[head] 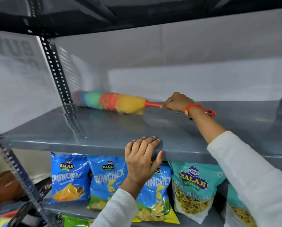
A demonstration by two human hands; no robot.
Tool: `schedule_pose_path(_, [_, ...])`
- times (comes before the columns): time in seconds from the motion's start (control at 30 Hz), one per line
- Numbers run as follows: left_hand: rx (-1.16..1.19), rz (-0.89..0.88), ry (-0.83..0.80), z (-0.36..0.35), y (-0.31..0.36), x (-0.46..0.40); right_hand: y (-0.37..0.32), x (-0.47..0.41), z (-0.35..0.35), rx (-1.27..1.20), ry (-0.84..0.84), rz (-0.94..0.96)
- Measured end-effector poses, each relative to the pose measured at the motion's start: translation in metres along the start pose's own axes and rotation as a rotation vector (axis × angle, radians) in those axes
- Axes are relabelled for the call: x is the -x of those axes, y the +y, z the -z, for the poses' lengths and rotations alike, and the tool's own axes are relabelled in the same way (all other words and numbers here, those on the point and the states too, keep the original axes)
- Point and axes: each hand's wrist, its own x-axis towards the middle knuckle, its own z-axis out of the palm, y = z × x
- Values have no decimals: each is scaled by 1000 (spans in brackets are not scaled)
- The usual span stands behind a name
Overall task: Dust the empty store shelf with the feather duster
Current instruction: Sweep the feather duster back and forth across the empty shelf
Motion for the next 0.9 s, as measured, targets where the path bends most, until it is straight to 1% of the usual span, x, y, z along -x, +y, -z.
schedule_pose_path(0.13, [24,44,13,1,6,0,2,19,16,-113,-49,77])
schedule_pose_path(0.23, [43,29,37,0,20,-3,1,38,24,-113,-121,115])
schedule_pose_path(0.33, [73,-7,42,-4,34,-7,1,50,24,-73,-213,99])
schedule_pose_path(0.43, [28,-22,4,-10,38,-5,10,55,23,-22,-239,27])
schedule_pose_path(0.57, [-63,-42,-1,-16,36,-2,29,55,31,27,-138,-94])
schedule_pose_path(0.63, [-68,-44,8,-18,36,-2,40,52,36,95,-23,-146])
schedule_pose_path(0.7, [-67,-38,11,-18,36,-2,52,49,37,243,143,-206])
schedule_pose_path(0.73, [-65,-36,8,-18,36,-1,57,50,39,298,198,-225])
schedule_pose_path(0.77, [-64,-35,6,-18,36,-1,60,52,40,305,218,-228])
schedule_pose_path(0.9, [-50,-22,15,-17,38,-1,65,65,51,197,155,-206])
